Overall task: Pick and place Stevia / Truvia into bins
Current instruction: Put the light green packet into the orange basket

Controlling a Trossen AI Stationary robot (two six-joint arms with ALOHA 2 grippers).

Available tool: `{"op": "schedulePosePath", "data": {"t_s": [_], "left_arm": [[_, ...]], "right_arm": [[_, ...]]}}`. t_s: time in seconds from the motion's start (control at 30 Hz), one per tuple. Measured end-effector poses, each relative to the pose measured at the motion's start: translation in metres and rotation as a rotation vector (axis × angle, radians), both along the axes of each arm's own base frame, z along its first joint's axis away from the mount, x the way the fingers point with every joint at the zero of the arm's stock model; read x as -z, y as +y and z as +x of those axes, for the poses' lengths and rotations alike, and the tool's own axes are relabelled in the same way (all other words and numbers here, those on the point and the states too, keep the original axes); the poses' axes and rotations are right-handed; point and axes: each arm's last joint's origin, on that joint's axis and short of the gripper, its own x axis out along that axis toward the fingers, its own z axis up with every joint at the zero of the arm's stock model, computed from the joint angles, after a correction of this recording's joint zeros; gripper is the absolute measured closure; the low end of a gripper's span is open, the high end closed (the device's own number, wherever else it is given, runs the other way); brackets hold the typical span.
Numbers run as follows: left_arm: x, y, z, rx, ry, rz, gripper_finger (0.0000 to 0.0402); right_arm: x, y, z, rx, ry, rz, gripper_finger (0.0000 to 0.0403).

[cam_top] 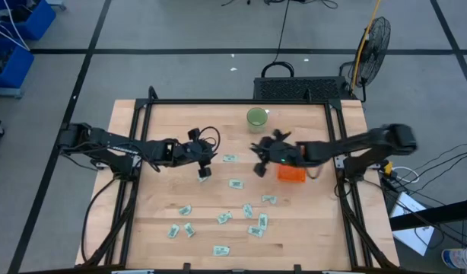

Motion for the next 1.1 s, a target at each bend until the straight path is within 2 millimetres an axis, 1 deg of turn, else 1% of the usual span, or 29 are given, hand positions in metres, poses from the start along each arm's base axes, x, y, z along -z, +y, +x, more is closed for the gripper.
{"op": "schedulePosePath", "data": {"t_s": [0.07,0.13,0.23,0.3,0.4,0.53,0.67,0.73,0.83,0.93,1.0,1.1], "left_arm": [[0.0,0.0,0.0,-0.016,-0.012,-0.032,0.0245],[0.002,-0.001,-0.001,0.006,0.004,-0.064,0.0245],[0.006,-0.003,-0.003,0.062,0.051,-0.112,0.0245],[0.008,-0.005,-0.005,0.09,0.083,-0.133,0.0245],[0.011,-0.005,-0.009,0.096,0.137,-0.141,0.0245],[0.016,-0.005,-0.016,0.111,0.232,-0.143,0.0245],[0.017,-0.009,-0.023,0.182,0.293,-0.206,0.0245],[0.016,-0.013,-0.025,0.214,0.3,-0.241,0.0245],[0.016,-0.019,-0.025,0.234,0.3,-0.266,0.0245],[0.015,-0.024,-0.025,0.249,0.295,-0.26,0.0245],[0.015,-0.026,-0.025,0.256,0.296,-0.256,0.0245],[0.014,-0.029,-0.027,0.264,0.298,-0.26,0.0245]], "right_arm": [[-0.009,0.007,-0.021,0.038,0.043,0.089,0.0401],[-0.013,0.014,-0.039,0.051,0.105,0.165,0.0401],[-0.01,0.022,-0.058,0.08,0.199,0.236,0.0402],[-0.002,0.026,-0.065,0.097,0.226,0.254,0.0401],[0.018,0.027,-0.068,0.099,0.224,0.266,0.039],[0.043,0.025,-0.074,0.08,0.267,0.231,0.0359],[0.055,0.019,-0.083,0.135,0.306,0.181,0.0325],[0.056,0.016,-0.085,0.155,0.324,0.146,0.0315],[0.056,0.013,-0.084,0.156,0.324,0.11,0.031],[0.049,0.012,-0.073,0.074,0.247,0.063,0.031],[0.044,0.011,-0.066,-0.02,0.195,0.045,0.031],[0.039,0.008,-0.059,-0.113,0.147,0.019,0.0309]]}}
